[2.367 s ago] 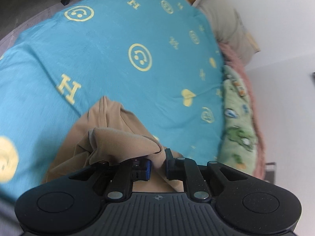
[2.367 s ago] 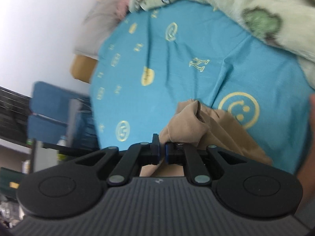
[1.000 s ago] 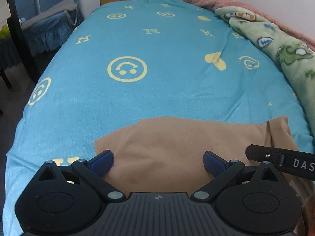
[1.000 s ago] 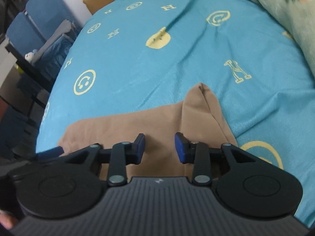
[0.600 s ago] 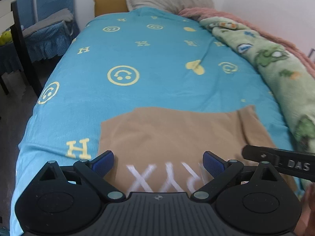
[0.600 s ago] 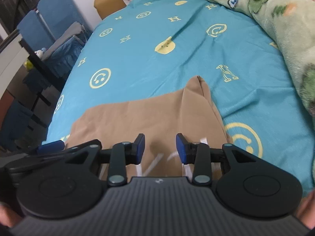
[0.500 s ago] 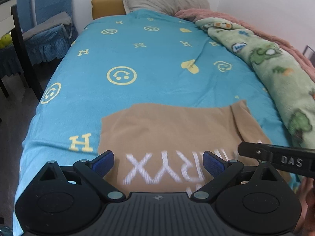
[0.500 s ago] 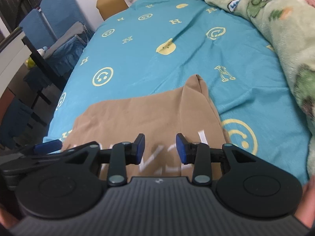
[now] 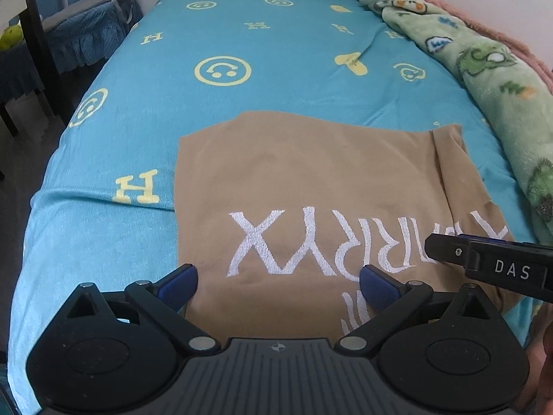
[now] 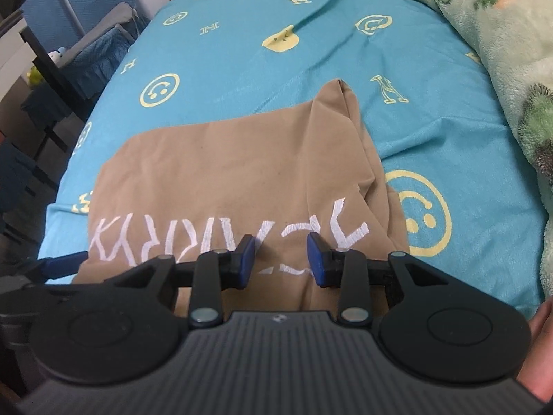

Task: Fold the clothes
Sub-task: 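Open both grippers and release the flipped T-shirt, lettering side up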

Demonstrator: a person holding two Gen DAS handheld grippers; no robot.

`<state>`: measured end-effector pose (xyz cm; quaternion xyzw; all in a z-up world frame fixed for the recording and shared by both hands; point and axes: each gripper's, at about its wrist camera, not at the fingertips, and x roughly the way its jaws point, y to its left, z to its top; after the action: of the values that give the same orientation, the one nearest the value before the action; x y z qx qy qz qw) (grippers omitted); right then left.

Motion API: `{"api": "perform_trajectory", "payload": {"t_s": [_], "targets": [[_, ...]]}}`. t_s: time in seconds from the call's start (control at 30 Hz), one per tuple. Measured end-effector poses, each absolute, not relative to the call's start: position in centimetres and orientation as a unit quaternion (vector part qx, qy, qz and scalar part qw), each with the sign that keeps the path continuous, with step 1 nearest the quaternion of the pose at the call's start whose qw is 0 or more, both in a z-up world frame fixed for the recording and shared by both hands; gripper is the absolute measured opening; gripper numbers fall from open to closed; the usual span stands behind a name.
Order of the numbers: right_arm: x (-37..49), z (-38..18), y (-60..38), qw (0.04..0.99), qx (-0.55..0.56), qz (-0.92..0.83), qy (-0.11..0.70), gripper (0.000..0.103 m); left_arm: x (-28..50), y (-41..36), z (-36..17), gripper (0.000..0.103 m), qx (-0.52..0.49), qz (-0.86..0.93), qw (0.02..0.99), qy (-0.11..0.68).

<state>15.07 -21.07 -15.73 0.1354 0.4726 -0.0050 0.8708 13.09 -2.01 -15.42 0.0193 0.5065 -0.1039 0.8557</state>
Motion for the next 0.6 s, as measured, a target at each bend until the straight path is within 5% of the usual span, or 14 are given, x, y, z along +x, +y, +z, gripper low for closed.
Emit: {"api": "perform_trajectory", "payload": {"t_s": [0.4, 0.43, 0.53, 0.6], "targets": [[14.8, -15.3, -21.7, 0.866, 0.172, -0.004, 0.47, 0.039, 13.1, -2.1, -15.4, 0.102, 0.015, -0.102, 0.855, 0.508], [14.6, -15.0, -22.4, 0.86, 0.204, 0.001, 0.468, 0.042, 13.1, -2.0, -15.3, 0.102, 0.014, -0.102, 0.855, 0.509], [13.2, -14.3, -25.2, 0.836, 0.332, 0.017, 0.437, 0.088, 13.2, -1.9, -15.4, 0.102, 0.01, -0.101, 0.854, 0.51], [12.1, -13.9, -26.4, 0.813, 0.398, 0.023, 0.424, 0.089, 13.1, -1.9, -15.4, 0.102, 0.009, -0.101, 0.854, 0.511]]}}
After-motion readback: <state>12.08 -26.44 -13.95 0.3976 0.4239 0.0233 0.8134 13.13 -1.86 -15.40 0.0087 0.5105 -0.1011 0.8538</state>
